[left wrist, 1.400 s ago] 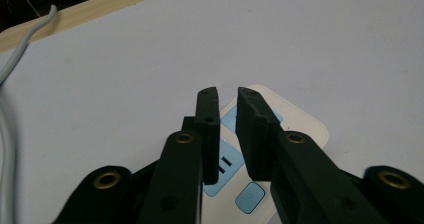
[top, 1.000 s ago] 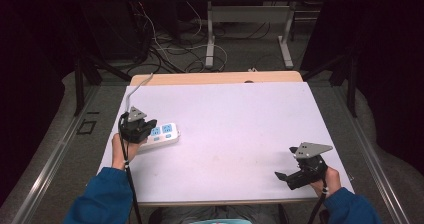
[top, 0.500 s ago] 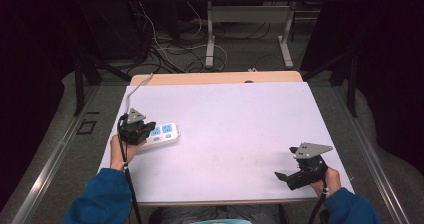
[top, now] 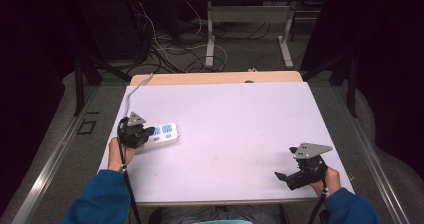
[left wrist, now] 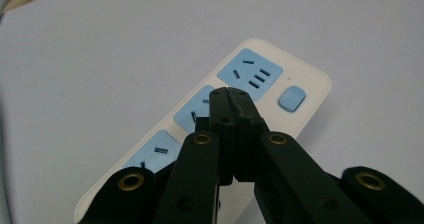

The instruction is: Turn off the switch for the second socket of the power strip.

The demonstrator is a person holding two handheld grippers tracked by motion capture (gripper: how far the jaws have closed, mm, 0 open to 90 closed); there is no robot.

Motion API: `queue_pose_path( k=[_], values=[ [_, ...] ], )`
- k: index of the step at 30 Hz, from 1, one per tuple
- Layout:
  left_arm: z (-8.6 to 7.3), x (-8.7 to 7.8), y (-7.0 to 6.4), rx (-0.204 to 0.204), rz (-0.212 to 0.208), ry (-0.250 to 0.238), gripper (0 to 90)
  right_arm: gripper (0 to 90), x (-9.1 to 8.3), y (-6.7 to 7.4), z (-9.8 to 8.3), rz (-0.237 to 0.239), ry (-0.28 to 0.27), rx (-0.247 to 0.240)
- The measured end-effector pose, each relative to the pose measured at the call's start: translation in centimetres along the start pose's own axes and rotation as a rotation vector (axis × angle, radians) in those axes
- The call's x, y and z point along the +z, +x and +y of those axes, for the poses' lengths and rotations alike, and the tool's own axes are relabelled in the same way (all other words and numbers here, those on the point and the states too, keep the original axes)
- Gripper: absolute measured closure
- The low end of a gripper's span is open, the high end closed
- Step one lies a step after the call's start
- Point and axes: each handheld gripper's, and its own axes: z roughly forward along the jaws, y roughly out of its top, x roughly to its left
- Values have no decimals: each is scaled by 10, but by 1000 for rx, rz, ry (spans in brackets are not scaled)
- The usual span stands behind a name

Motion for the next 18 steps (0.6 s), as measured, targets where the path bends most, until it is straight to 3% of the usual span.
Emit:
queue_pose_path(
  k=[9, 18],
  values=[
    [-2, 2, -2, -2, -30, 20, 900, 8, 0, 0, 0, 2, 2, -2],
    [-2, 6, -3, 25, -53, 40, 900, 9, 0, 0, 0, -6, -1, -4]
  ],
)
